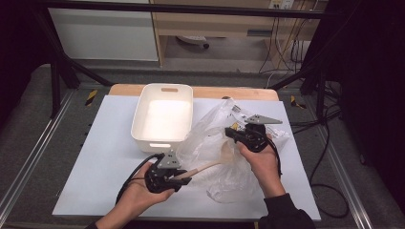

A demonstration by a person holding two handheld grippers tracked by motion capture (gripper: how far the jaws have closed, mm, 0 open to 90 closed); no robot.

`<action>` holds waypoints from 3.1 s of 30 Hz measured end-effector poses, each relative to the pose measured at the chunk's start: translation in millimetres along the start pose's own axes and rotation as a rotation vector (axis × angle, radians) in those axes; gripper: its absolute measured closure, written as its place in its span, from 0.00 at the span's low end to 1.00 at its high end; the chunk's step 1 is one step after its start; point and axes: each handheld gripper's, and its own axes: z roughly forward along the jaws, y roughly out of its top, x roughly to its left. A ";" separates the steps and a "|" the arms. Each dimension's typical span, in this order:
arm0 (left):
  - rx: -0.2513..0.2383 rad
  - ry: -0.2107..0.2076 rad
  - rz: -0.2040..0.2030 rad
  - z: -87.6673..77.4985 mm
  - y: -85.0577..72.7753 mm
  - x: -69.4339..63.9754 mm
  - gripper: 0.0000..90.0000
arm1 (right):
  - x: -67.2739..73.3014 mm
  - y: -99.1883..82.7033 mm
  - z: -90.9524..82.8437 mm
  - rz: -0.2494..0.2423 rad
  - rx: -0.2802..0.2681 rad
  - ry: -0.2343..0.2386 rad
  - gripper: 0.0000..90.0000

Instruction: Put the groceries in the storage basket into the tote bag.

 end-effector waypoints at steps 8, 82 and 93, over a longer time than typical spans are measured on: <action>-0.027 0.031 -0.004 21.1 10.2 -3.6 0.76 | -0.1 0.4 -0.9 0.003 -0.003 -0.001 1.00; -0.148 0.175 0.039 143.8 61.1 0.3 0.76 | 9.9 14.4 -17.4 -0.009 -0.049 0.016 1.00; -0.160 0.197 0.060 167.6 64.0 8.9 0.76 | 9.4 14.9 -19.0 -0.010 -0.053 0.018 1.00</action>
